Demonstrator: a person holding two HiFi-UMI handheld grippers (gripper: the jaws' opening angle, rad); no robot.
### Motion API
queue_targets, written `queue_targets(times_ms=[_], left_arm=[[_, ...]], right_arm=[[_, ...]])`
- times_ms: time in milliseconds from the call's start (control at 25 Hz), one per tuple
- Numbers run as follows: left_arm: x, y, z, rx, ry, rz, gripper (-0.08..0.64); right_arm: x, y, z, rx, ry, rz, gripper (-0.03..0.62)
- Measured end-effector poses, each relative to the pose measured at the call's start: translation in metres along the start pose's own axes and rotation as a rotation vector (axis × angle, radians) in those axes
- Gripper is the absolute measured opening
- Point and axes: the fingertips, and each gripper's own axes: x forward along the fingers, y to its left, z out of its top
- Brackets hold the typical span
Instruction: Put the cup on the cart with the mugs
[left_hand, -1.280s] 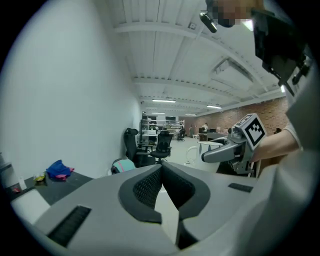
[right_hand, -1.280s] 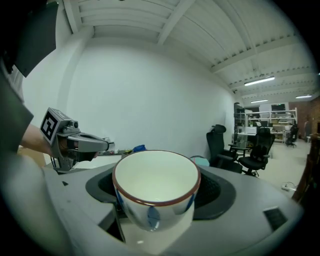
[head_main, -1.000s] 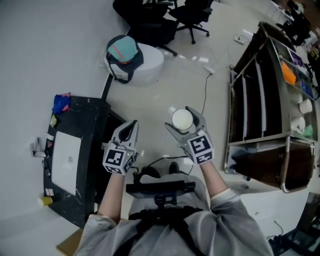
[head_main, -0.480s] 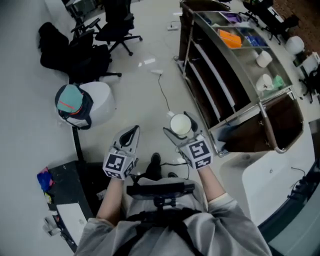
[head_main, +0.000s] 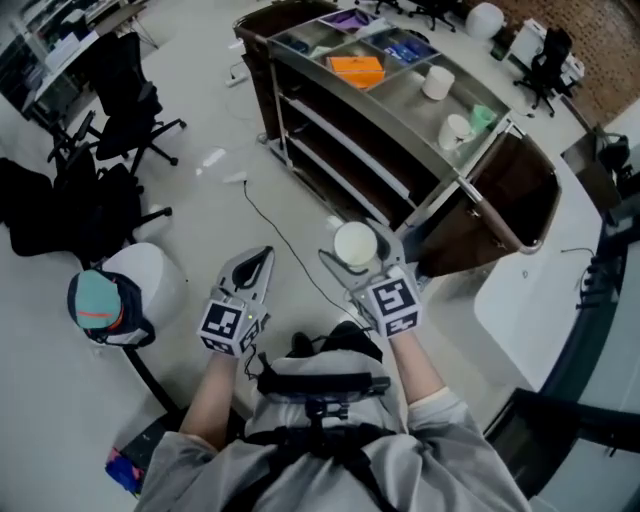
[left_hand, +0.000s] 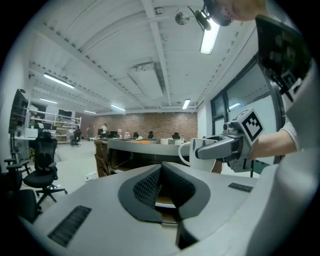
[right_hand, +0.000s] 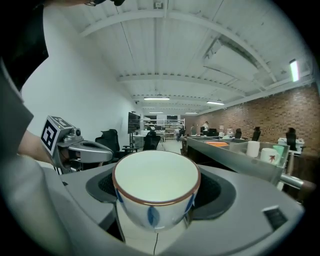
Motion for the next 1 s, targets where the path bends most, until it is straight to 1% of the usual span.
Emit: queue_targets(times_ms=[200, 280, 440, 520, 720, 800, 880, 1000], left_arm=[[0.064, -0.022, 0.015, 0.01, 0.001, -0.146, 0.003], [0.094, -0.028, 0.022, 0.014, -0.003, -0.181, 0.003], [0.151, -0.035, 0.034, 0.0, -0.001, -0.204, 0.003], [0.179, -0.04, 0.046, 0.012, -0.006, -0.22, 0.003], [0.242, -0.035, 0.082, 0.044, -0.038, -0.214, 0.003], [0.266, -0.032, 0.101, 0.059, -0.056, -0.209, 0.003], [0.293, -0.028, 0.119, 0.067, -0.077, -0.21, 0.003], [0.328, -0.025, 0.139, 0.095, -0.074, -0.232, 0.003]], right_arm=[[-0.006, -0.055, 0.011, 0.04, 0.014, -0.107, 0.414], [-0.004, -0.082, 0.012, 0.054, 0.003, -0.13, 0.414], [0.003, -0.132, 0.013, 0.063, 0.005, -0.148, 0.414], [0.007, -0.158, 0.02, 0.065, 0.0, -0.152, 0.414], [0.022, -0.221, 0.048, 0.071, -0.025, -0.165, 0.414], [0.029, -0.245, 0.061, 0.062, -0.04, -0.162, 0.414], [0.037, -0.275, 0.076, 0.054, -0.049, -0.177, 0.414], [0.054, -0.315, 0.091, 0.082, -0.051, -0.204, 0.414]])
